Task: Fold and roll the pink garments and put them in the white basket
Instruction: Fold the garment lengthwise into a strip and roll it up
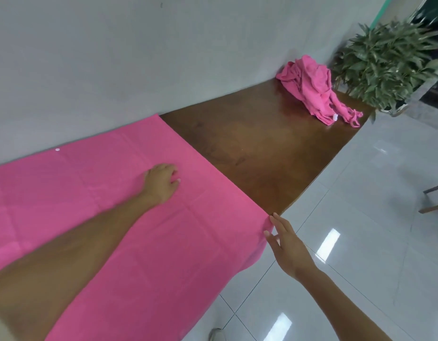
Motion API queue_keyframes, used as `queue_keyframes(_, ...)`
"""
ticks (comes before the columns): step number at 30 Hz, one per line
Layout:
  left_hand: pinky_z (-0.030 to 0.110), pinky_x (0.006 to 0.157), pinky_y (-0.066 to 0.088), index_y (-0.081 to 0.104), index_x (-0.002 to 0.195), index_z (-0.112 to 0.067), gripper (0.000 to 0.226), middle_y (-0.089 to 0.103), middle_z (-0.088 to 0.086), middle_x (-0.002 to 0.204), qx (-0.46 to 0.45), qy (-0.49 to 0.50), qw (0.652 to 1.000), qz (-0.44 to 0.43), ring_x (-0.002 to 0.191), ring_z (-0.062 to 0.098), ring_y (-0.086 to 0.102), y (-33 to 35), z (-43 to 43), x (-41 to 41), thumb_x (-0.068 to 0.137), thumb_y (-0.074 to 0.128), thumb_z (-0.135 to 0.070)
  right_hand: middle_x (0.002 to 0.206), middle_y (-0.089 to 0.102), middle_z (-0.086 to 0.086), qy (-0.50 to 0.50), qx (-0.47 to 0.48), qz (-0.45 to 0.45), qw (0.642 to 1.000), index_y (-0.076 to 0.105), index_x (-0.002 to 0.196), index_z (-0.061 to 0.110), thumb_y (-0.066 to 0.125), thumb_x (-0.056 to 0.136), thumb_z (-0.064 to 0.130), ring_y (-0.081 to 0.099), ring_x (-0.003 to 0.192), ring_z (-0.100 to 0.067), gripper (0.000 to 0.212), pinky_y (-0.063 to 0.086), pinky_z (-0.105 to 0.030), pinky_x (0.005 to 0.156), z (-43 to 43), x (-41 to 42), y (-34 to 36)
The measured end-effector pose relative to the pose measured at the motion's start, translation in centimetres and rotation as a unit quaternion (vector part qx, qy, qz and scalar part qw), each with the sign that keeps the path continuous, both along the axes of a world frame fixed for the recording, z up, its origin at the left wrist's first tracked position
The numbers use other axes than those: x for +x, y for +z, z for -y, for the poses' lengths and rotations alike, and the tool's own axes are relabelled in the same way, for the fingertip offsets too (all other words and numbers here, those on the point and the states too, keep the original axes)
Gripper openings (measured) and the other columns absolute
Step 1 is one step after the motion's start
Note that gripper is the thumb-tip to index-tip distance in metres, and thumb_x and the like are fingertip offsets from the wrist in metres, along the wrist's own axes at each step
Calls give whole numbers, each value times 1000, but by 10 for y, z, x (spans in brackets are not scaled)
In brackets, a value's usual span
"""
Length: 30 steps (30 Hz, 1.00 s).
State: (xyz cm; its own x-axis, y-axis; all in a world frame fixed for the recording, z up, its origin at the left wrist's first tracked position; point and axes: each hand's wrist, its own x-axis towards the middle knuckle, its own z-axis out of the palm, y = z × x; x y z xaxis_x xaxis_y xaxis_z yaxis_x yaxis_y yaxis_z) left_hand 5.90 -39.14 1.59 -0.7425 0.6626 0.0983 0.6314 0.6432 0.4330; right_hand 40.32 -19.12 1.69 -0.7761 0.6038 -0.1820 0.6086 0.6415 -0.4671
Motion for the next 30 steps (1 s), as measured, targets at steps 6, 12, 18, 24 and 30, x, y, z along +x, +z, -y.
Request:
queue_keyframes(6, 40, 107, 28, 64, 126, -15, 30, 60, 5, 134, -83, -130, 982, -105, 129, 28, 47, 22, -63, 2, 98, 54, -14, 142, 45, 9, -41, 1, -55, 998, 53, 130, 29, 52, 103, 32, 64, 97, -9, 27, 55, -25, 82, -25, -15, 3)
queue_keyframes(12, 38, 96, 37, 63, 128, -17, 34, 62, 6, 125, -112, -132, 981, -88, 114, 30, 56, 33, -109, -6, 99, 50, -5, 122, 49, 8, -52, -47, -76, 995, 64, 105, 23, 60, 100, 31, 61, 86, -5, 11, 47, -18, 78, -45, -28, 6)
queue_keyframes(18, 33, 74, 40, 65, 102, -15, 23, 55, 1, 104, -183, -154, 967, -94, 88, 24, 55, 26, -131, -19, 90, 52, 0, 112, 50, 10, -18, -80, -82, 993, 67, 100, 23, 64, 98, 29, 58, 86, 2, 7, 40, -10, 71, -56, -31, 3)
queue_keyframes(24, 25, 65, 36, 52, 72, -24, 25, 46, -10, 81, -203, -123, 966, -102, 76, 18, 45, 35, -148, -21, 97, 47, -22, 109, 48, 11, -7, -87, -69, 994, 64, 97, 23, 65, 97, 30, 59, 82, -2, 7, 42, -18, 71, -63, -35, 2)
queue_keyframes(30, 35, 62, 37, 43, 78, -21, 23, 53, 4, 84, -214, -120, 969, 35, 70, 20, 43, 55, -134, -19, 77, 46, 1, 96, 59, 11, 25, -107, -86, 990, 53, 97, 23, 51, 104, 32, 61, 79, -6, 11, 44, -17, 63, -60, -31, 8)
